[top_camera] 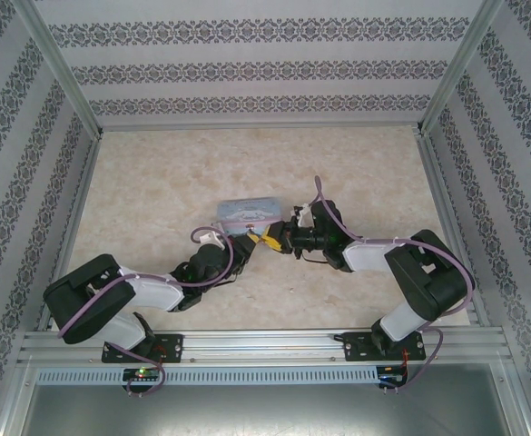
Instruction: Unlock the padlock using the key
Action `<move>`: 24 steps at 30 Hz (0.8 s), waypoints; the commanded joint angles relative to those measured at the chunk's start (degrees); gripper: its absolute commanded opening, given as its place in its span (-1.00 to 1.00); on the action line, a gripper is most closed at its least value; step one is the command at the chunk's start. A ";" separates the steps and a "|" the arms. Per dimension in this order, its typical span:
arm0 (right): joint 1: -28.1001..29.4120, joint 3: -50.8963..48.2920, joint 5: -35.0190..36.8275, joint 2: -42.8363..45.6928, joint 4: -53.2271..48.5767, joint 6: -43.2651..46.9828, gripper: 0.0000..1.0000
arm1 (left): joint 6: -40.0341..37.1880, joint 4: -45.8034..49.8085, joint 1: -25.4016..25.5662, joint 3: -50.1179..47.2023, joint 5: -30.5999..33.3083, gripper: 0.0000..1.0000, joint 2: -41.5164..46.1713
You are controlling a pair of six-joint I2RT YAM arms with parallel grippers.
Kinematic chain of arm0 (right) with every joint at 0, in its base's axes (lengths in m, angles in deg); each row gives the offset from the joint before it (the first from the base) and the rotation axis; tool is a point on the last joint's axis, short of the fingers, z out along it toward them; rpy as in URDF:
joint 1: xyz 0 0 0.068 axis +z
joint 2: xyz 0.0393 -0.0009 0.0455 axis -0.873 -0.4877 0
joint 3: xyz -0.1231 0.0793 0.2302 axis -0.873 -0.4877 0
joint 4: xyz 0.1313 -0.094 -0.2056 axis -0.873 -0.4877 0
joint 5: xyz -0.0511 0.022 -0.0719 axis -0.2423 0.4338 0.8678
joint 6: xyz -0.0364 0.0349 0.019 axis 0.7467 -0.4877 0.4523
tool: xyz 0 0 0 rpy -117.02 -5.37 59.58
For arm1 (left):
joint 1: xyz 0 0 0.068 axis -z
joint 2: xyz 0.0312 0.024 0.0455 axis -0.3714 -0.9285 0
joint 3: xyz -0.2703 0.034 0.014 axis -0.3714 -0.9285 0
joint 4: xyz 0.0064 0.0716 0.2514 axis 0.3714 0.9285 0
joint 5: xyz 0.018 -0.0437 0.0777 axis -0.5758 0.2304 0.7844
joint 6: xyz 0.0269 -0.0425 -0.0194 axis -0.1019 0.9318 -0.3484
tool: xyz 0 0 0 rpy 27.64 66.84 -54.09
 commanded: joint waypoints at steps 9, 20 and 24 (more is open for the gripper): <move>-1.58 -2.94 2.41 2.40 -2.15 5.93 0.31 | -5.68 3.46 0.41 -1.48 2.44 -1.00 0.07; -0.60 -3.73 4.14 9.24 -16.74 21.65 0.21 | -7.73 -3.37 -2.66 -0.37 -4.18 -1.00 -6.02; 2.22 0.75 9.06 9.95 -28.90 32.63 -0.03 | -7.81 -3.20 -3.59 0.91 -7.14 -1.00 -6.42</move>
